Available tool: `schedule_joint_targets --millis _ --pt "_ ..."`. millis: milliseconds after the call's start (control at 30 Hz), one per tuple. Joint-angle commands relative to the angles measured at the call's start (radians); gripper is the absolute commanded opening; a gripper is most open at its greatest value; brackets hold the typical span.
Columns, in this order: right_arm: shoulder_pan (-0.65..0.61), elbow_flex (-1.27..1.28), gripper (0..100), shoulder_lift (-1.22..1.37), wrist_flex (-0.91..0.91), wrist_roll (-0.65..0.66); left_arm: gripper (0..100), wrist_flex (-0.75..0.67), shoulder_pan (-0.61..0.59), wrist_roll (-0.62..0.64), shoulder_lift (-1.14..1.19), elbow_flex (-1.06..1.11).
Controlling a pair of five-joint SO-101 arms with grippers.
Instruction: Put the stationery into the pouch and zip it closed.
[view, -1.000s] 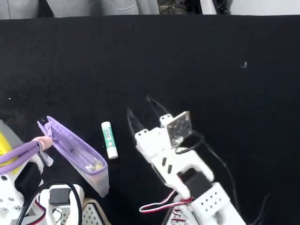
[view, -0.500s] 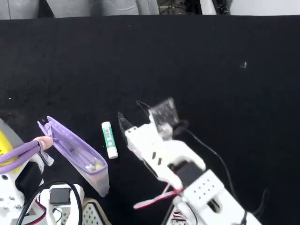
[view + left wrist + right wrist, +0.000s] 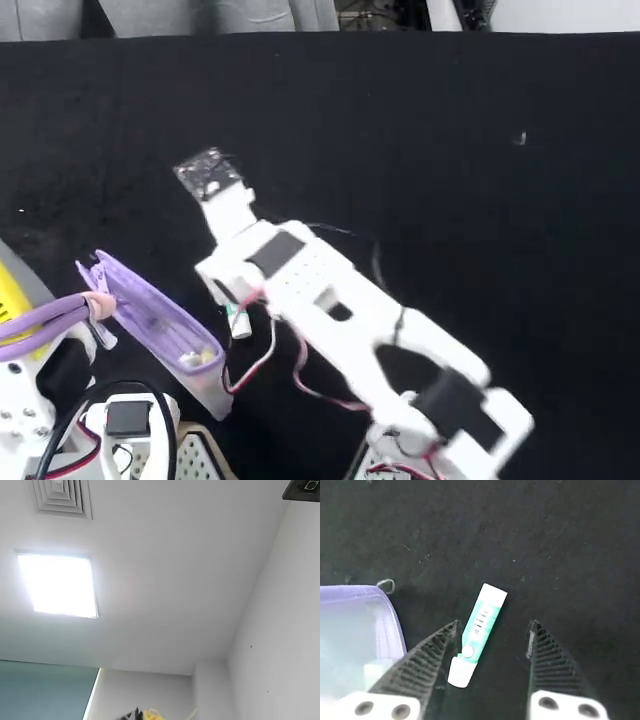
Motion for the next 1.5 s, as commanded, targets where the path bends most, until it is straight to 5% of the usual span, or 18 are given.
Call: schedule_joint_targets --millis 0,1033,1233,1467 --pt "-0.063 -0.147 20.2 0.131 0.043 -0.008 3 -0.008 0.002 0.002 0.006 0.002" --pt "-0.028 -0.556 19.6 0.671 0.249 -0.003 3 -0.006 0.005 0.006 0.003 -0.005" --pt "-0.023 -0.639 0.5 0.731 0.308 0.0 3 -0.006 0.005 0.006 0.002 -0.005" --pt "0.034 -0.662 1.1 0.71 0.315 0.048 3 -0.006 0.005 0.008 0.0 -0.007"
